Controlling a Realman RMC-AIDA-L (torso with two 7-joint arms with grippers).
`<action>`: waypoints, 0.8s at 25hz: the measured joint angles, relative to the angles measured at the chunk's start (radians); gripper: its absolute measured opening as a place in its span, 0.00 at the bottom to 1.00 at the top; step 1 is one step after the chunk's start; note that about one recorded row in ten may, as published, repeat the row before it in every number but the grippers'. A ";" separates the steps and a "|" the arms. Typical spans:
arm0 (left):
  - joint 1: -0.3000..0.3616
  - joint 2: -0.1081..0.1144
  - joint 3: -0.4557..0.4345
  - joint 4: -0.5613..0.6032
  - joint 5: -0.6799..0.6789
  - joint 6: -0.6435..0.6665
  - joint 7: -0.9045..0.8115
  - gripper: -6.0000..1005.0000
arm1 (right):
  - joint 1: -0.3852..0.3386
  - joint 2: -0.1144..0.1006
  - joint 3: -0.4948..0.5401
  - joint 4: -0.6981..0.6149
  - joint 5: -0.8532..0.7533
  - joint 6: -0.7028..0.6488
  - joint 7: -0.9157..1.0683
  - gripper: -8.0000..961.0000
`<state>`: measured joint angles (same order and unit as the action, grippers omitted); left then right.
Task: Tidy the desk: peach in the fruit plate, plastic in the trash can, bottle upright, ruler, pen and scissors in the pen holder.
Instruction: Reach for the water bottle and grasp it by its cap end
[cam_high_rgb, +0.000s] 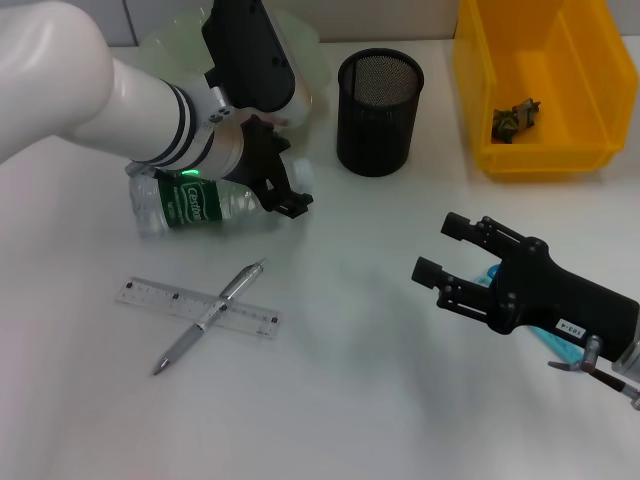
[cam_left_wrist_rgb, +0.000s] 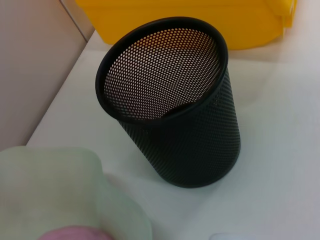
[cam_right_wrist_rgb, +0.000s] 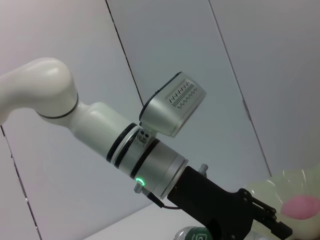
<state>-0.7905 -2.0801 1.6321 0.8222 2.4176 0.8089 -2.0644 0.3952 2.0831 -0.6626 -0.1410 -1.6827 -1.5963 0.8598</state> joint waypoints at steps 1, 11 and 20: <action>0.000 0.000 0.001 0.000 0.000 0.000 0.000 0.75 | 0.001 0.000 0.000 0.000 0.000 0.000 0.000 0.85; 0.000 0.000 0.006 -0.002 0.000 -0.013 0.000 0.75 | 0.002 0.000 0.003 0.000 0.004 0.000 0.001 0.85; 0.000 0.000 0.021 -0.002 0.000 -0.016 -0.001 0.47 | 0.002 0.001 0.002 0.001 0.005 0.000 0.001 0.85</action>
<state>-0.7902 -2.0801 1.6534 0.8206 2.4175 0.7926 -2.0652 0.3972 2.0842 -0.6606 -0.1397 -1.6781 -1.5967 0.8606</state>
